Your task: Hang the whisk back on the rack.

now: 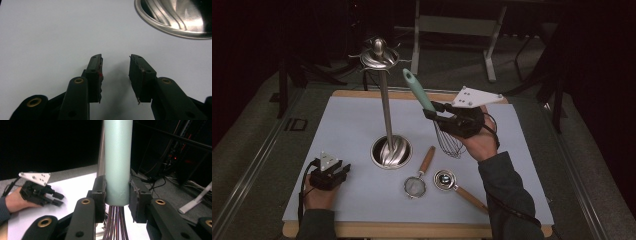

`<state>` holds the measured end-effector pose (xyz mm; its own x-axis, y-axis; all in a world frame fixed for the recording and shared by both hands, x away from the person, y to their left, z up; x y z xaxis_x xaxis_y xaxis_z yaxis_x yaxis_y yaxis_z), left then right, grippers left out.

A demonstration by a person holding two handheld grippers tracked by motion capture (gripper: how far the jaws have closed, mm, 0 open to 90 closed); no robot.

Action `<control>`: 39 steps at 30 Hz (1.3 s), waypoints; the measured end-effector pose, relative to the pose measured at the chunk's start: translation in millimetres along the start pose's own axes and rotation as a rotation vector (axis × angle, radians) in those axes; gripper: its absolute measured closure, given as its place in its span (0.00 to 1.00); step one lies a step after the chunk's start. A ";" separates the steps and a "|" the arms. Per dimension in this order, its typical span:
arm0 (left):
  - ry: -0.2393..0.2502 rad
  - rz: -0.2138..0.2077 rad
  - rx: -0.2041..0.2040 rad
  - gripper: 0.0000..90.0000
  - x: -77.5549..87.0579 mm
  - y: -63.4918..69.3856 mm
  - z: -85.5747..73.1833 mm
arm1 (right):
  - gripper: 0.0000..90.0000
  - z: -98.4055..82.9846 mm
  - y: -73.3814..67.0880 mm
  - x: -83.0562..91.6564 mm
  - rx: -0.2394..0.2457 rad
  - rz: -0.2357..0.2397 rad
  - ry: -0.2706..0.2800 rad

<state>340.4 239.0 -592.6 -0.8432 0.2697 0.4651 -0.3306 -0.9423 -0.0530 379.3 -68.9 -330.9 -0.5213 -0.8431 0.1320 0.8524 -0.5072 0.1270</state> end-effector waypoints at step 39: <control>0.002 0.002 0.004 0.69 0.3 -0.5 0.1 | 0.77 23.5 -28.0 -11.1 0.022 0.077 0.061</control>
<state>340.3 239.5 -592.3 -0.8446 0.2685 0.4632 -0.3277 -0.9434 -0.0506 360.2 -41.2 -312.9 -0.4507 -0.8889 0.0822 0.8882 -0.4374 0.1404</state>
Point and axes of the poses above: each handheld gripper's, and its own axes: x roughly backward along the jaws, z roughly out of its top, y roughly to its right, the point moved 8 cm from there along -x, roughly forward along the jaws, and after that the axes turned 12 degrees about y, right-handed, at the moved point
